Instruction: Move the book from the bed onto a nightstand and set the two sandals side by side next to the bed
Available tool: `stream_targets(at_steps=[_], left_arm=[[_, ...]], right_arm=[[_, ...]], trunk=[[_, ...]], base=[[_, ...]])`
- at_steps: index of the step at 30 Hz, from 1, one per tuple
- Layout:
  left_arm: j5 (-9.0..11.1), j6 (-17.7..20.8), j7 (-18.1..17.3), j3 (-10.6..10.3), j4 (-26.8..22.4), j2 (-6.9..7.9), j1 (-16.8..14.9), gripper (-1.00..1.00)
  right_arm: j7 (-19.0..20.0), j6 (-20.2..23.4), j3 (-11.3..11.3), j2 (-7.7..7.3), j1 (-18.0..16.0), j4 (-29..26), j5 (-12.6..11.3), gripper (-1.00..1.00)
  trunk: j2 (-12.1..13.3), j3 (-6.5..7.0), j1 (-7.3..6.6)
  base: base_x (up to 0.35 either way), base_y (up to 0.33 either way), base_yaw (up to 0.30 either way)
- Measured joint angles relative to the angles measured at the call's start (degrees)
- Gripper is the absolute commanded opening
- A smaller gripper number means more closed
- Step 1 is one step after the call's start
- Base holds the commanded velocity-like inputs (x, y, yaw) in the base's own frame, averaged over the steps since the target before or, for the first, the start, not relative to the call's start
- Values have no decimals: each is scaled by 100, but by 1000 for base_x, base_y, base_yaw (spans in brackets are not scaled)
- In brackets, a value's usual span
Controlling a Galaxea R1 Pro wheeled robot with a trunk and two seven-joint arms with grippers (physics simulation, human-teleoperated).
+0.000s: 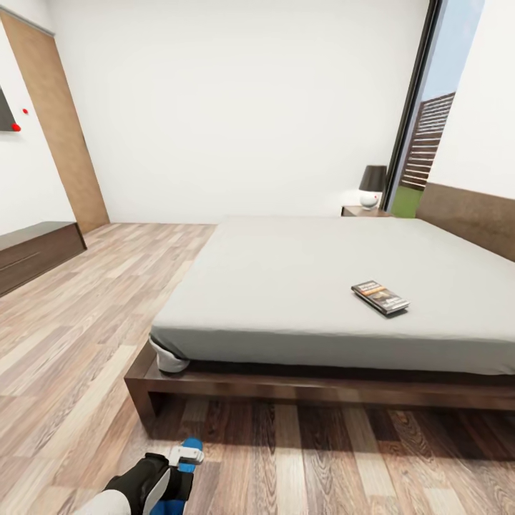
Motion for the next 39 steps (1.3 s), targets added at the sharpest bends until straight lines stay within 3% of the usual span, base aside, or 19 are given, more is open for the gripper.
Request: stream_targets(at_steps=[29, 39], left_arm=[[25, 197, 0, 0, -50, 2, -289, -100], [20, 188, -112, -7, -440, 5, -292, -100]], right_arm=[[0, 0, 7, 23, 0, 0, 0, -100], [0, 0, 12, 18, 0, 0, 3, -100]], trunk=[[-39, -643, 75], [-39, -644, 74]], base=[[0, 0, 0], [0, 0, 0]])
